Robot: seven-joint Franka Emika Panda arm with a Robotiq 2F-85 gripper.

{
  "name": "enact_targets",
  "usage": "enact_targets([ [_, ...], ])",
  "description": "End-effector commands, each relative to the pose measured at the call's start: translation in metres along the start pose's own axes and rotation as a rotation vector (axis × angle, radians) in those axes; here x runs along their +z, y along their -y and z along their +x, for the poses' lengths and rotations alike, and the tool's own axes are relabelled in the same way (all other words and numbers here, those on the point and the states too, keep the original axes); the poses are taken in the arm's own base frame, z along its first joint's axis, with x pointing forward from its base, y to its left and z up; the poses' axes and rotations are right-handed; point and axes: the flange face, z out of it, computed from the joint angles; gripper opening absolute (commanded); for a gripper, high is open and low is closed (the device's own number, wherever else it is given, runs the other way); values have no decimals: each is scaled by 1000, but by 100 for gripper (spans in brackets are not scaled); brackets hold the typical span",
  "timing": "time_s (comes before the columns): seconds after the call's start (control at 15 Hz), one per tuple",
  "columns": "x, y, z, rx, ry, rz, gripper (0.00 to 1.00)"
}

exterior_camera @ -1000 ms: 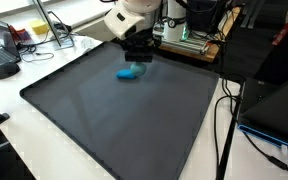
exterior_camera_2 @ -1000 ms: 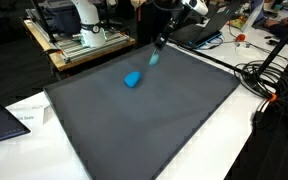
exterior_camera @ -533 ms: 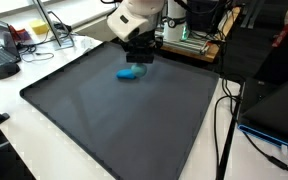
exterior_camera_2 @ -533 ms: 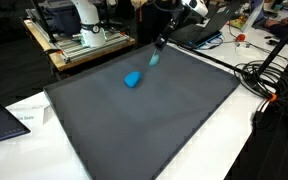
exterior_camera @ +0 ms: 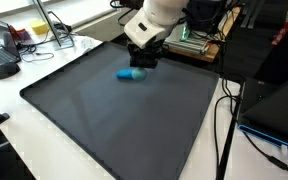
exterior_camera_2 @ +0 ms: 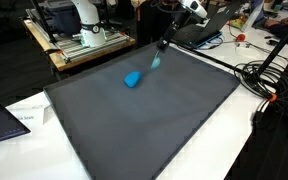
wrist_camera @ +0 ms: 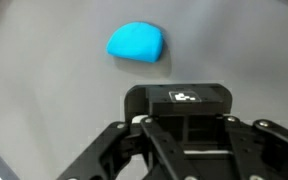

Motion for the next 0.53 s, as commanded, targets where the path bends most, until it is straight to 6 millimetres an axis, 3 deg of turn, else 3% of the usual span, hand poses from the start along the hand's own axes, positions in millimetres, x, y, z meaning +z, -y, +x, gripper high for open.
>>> enact_targets([
  [0.0, 6, 13, -17, 34, -11, -52, 22],
  [0.47, 27, 47, -26, 109, -26, -138, 22],
])
